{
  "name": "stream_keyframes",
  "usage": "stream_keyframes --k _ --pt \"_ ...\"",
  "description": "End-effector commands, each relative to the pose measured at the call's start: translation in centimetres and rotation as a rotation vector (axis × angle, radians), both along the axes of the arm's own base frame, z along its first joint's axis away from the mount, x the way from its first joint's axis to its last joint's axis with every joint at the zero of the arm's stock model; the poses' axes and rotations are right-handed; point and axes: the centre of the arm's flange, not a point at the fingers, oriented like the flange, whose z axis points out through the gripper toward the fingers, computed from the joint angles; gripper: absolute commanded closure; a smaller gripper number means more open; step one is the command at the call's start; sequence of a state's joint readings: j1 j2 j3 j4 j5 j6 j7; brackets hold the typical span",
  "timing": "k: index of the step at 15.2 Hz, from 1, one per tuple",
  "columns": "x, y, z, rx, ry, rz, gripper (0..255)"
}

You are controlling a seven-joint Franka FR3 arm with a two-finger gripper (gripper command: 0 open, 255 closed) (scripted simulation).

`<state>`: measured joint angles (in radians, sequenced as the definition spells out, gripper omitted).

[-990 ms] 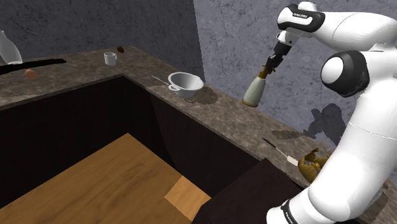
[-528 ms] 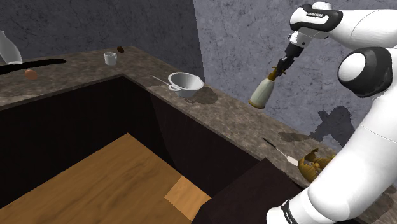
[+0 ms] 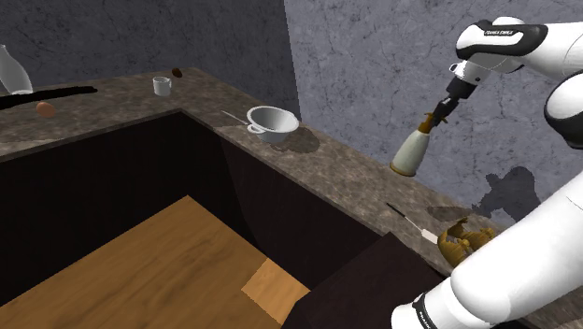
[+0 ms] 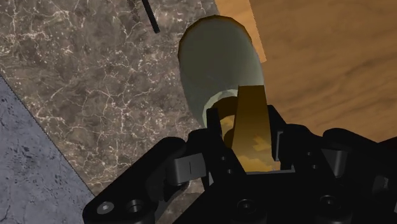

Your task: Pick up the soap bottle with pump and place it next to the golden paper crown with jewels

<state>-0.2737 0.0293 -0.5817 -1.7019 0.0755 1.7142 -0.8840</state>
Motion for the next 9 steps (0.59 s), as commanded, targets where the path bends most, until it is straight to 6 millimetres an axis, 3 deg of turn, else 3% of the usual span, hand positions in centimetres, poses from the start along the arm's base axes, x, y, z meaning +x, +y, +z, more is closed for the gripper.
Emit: stream_keyframes --k 1,9 --pt "-2.1 -1.0 -0.6 0.000 0.000 0.001 255" --pt "-12.0 -4.6 -1.9 0.000 0.000 0.001 255"
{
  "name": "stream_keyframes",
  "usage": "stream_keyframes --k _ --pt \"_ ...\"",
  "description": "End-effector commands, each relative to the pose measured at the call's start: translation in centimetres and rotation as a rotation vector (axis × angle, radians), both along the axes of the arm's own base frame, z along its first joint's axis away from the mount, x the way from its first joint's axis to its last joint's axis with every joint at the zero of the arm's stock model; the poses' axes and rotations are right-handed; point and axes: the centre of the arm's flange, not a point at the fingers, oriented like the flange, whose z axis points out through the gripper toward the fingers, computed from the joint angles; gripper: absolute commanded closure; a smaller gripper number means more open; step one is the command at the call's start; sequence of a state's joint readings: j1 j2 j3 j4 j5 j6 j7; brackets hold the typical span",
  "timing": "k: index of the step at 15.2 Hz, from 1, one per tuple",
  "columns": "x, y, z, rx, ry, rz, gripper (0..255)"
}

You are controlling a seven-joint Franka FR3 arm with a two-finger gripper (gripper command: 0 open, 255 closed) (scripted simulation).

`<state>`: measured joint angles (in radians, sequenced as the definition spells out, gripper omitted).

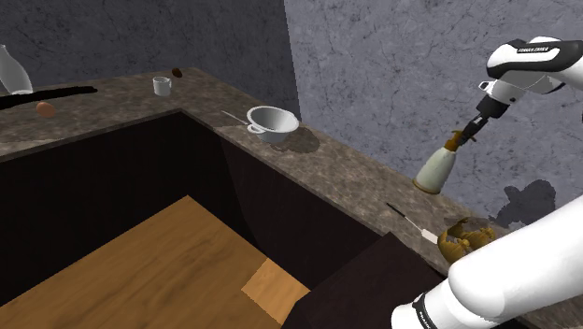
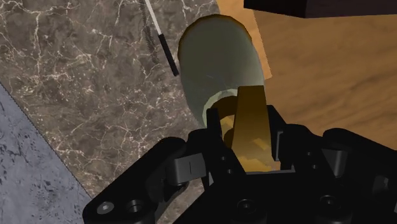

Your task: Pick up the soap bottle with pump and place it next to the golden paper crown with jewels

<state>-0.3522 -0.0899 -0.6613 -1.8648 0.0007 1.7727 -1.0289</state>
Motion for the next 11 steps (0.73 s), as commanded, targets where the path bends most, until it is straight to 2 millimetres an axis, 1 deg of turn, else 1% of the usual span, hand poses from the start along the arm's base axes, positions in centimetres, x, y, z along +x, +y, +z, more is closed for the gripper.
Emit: stream_keyframes --k 1,11 --pt "-2.7 -1.0 0.0 0.000 0.000 0.001 255" --pt "-15.0 -5.4 -1.6 0.000 0.000 0.001 255"
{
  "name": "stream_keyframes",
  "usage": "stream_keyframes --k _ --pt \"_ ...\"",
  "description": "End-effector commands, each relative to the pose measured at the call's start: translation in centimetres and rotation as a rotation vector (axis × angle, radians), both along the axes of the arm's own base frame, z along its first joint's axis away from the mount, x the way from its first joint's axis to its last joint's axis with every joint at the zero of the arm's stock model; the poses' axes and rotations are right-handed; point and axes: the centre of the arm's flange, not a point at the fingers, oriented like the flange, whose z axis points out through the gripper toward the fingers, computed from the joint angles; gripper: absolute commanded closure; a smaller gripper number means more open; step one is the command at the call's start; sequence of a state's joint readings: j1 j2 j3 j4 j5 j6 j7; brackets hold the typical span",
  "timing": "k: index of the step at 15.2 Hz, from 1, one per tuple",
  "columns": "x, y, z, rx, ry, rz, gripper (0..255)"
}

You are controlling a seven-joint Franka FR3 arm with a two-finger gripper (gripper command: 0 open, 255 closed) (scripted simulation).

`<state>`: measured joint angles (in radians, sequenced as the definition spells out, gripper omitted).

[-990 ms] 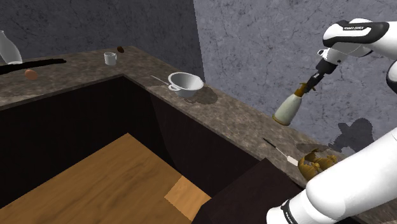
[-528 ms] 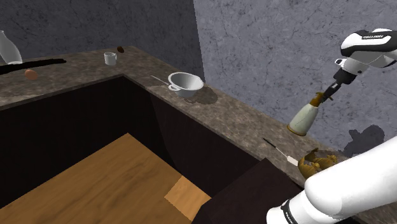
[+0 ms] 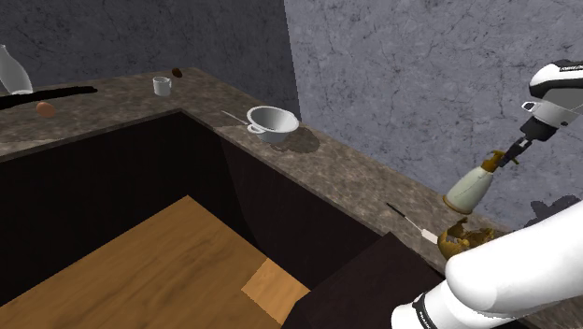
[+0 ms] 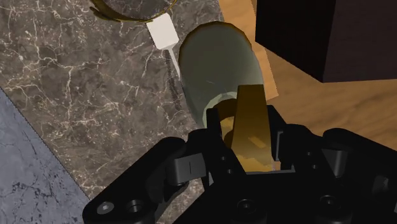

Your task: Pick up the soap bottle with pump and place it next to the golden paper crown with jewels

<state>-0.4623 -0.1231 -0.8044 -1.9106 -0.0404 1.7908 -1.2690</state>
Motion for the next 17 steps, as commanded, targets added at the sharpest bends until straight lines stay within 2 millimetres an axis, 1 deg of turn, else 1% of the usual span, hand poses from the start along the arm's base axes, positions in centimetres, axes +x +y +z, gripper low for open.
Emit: stream_keyframes --k 1,17 --pt "-2.8 -0.8 -0.4 0.000 0.000 0.002 255" --pt "-22.5 -7.9 -3.0 0.000 0.000 0.002 255"
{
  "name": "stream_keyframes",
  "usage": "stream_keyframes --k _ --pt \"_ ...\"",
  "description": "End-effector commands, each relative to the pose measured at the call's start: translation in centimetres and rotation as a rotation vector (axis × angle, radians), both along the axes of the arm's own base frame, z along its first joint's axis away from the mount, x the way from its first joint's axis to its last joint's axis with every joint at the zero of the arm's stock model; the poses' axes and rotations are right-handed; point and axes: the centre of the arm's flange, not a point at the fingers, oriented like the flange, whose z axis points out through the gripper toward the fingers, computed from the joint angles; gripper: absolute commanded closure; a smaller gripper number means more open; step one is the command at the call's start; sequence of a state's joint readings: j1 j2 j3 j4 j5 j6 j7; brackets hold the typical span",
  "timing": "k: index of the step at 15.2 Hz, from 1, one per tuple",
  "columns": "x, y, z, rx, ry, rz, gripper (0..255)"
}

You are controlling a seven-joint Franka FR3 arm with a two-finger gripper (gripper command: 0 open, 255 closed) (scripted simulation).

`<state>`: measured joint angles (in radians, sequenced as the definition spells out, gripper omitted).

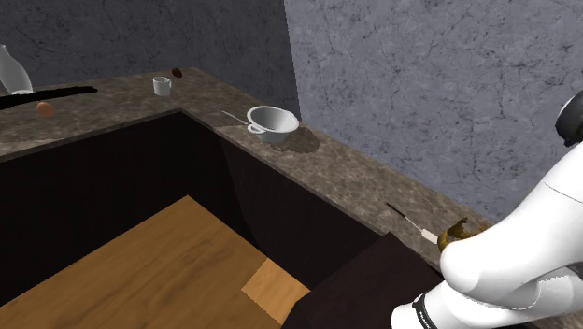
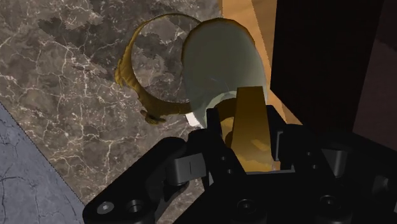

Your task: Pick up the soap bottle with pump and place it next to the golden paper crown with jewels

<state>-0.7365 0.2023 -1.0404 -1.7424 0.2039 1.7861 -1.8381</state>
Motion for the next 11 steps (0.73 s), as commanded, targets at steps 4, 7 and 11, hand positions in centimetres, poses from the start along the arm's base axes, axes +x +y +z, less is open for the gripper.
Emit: stream_keyframes --k 4,7,11 --pt "-6.3 -2.3 -0.8 -0.001 -0.001 0.003 255" --pt "-10.0 -3.6 -1.2 -0.001 -0.001 0.003 255" --pt "-15.0 -5.4 -1.9 -0.001 -0.001 0.003 255"
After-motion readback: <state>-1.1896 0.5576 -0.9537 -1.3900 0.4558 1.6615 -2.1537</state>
